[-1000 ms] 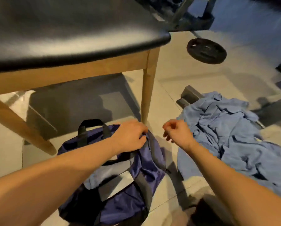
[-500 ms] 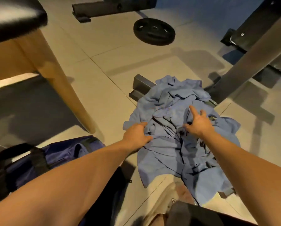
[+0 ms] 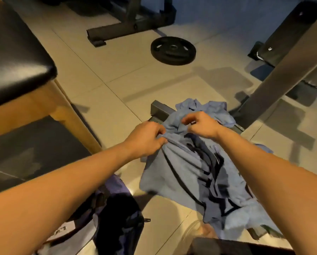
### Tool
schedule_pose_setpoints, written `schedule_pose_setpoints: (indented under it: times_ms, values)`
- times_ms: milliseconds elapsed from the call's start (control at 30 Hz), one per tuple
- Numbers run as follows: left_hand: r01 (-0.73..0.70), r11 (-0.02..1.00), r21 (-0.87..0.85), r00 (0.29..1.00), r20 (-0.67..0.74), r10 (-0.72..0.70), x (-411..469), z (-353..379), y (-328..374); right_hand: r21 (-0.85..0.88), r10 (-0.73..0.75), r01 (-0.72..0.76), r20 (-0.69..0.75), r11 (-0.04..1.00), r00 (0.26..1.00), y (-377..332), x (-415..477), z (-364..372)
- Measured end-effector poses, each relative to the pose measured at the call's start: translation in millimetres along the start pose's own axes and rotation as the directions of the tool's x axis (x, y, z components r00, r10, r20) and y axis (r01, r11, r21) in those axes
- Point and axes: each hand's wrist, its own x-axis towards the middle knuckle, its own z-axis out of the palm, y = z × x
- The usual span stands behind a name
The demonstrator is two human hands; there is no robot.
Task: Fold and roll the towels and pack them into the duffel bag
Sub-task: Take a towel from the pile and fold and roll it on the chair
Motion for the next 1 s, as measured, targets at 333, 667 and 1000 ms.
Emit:
schedule_pose_setpoints:
  times_ms: [333, 667, 1000]
  values:
    - [-0.021, 0.984, -0.178, 0.949, -0.312, -0.036, 43, -154, 91, 0.462, -0.125, 0.075, 0.079, 0.884, 0.989, -88, -45, -99]
    - [-0.131, 0.973, -0.192, 0.853, -0.522, 0.012, 61, -245, 167, -0.183, -0.229, 0.141, -0.697, 0.973, 0.680, -113, -66, -180]
    - [-0.139, 0.990, -0.009, 0.771, -0.629, 0.102, 58, -271, 184, -0.448, -0.319, 0.053, -0.543, 0.892, 0.777, -133, -85, -223]
